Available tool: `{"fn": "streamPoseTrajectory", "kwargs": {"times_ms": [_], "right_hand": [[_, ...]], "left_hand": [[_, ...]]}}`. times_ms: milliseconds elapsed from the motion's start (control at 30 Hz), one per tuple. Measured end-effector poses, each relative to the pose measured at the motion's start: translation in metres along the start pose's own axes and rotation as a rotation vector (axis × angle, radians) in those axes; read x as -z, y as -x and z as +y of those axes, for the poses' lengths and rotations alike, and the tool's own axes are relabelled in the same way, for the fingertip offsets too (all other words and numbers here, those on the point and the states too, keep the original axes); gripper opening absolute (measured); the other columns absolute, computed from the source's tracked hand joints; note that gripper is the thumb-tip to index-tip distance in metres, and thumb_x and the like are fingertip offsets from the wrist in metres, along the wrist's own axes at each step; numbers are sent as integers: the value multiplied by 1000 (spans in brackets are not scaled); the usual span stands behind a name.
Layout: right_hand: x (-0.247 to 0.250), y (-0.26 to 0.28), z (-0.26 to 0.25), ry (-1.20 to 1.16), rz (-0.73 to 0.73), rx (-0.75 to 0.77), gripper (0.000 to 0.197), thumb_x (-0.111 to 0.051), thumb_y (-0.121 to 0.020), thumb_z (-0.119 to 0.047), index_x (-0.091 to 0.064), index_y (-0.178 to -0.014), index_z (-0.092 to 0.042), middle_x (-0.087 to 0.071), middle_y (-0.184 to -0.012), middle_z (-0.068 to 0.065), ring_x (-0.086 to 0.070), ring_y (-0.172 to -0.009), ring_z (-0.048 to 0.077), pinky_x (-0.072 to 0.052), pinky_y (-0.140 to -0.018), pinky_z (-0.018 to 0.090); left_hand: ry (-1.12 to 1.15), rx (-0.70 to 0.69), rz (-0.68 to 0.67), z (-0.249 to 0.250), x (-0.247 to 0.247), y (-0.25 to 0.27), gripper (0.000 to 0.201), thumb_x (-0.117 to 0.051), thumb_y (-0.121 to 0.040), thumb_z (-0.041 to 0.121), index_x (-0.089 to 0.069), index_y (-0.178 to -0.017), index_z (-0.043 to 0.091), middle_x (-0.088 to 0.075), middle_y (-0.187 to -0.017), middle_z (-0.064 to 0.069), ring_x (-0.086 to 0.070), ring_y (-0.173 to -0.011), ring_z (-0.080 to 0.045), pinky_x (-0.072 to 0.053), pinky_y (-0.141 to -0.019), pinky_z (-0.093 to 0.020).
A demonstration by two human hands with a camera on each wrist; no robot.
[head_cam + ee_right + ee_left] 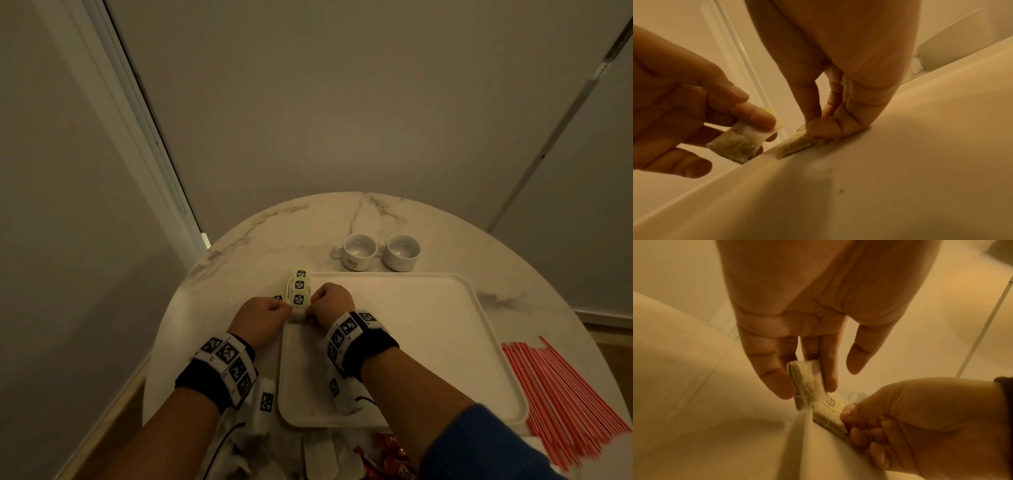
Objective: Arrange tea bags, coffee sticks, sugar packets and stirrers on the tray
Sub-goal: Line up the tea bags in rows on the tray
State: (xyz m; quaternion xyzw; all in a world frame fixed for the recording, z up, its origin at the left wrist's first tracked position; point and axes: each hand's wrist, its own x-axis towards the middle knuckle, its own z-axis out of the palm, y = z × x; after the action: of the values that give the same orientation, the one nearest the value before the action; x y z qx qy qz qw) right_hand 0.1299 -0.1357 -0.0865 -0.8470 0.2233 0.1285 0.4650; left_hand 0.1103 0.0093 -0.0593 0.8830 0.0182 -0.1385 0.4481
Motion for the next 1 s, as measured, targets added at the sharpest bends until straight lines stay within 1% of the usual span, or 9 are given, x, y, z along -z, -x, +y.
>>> {"fn": "streamPoseTrajectory", "kwargs": {"times_ms": [233,433,500,600,733,800,867,933,1000], "right_hand": [[-1,-3,1,45,-11,23,19,-71,-75,-7,-57,-71,-20,-70,-94,10,-67,-89,27,-57,-84,41],[5,-1,4,74,53,50,13,-65,-80,-10,-57,-76,-19,-68,-95,7,-63,-89,24,-54,-81,34],[13,4,4,6,28,50,16,-67,-80,-13,-54,-73,-19,-69,-92,9,-66,-85,25,-56,-77,36],[27,26,-2,-249,-92,106,10,-66,-86,-19,-60,-85,-11,-66,-85,8,-62,-68,19,-49,-57,29],[41,66,-20,-499,-275,232,16,-62,-90,-26,-65,-90,-10,-66,-80,5,-59,-65,15,-41,-52,26],[46,78,-25,-501,-262,304,8,-62,-90,-19,-63,-84,-12,-64,-72,4,-56,-61,14,-39,-48,24],[51,87,-27,-456,-206,385,10,-63,-89,-11,-61,-79,-14,-60,-66,2,-54,-56,12,-38,-44,23],[59,94,-30,-376,-163,452,10,-63,-89,-9,-61,-79,-13,-57,-66,1,-52,-53,7,-38,-44,20],[69,101,-34,-262,-145,507,9,-63,-90,-11,-63,-81,-11,-57,-64,-2,-49,-48,0,-38,-46,13]], "left_hand": [[3,10,-15,-4,-4,-3,21,-60,-90,17,-73,-104,10,-67,-94,-5,-56,-83,-12,-45,-77,-25],[23,9,-4,-2,0,-1,20,-57,-89,12,-74,-100,13,-67,-95,-5,-57,-84,-15,-48,-84,-30],[89,-20,38,1,6,4,24,-54,-86,3,-73,-88,18,-67,-90,-3,-59,-80,-17,-52,-75,-31],[261,-102,64,11,15,17,29,-53,-84,-9,-68,-78,16,-64,-87,-1,-59,-71,-15,-53,-54,-22],[447,-212,41,31,23,40,21,-55,-83,-14,-56,-74,4,-61,-79,-9,-62,-62,-9,-53,-54,-22],[522,-237,31,38,24,51,22,-53,-83,-17,-48,-78,3,-62,-74,-10,-64,-59,-9,-53,-52,-21],[585,-233,37,42,25,58,26,-54,-84,-17,-42,-87,6,-64,-81,-16,-68,-65,-17,-53,-51,-24],[613,-196,29,46,29,65,28,-58,-87,-6,-41,-102,10,-67,-91,-20,-70,-76,-28,-56,-56,-32],[609,-145,21,50,35,71,28,-59,-92,11,-46,-115,20,-68,-94,-16,-69,-80,-31,-57,-59,-38]]}}
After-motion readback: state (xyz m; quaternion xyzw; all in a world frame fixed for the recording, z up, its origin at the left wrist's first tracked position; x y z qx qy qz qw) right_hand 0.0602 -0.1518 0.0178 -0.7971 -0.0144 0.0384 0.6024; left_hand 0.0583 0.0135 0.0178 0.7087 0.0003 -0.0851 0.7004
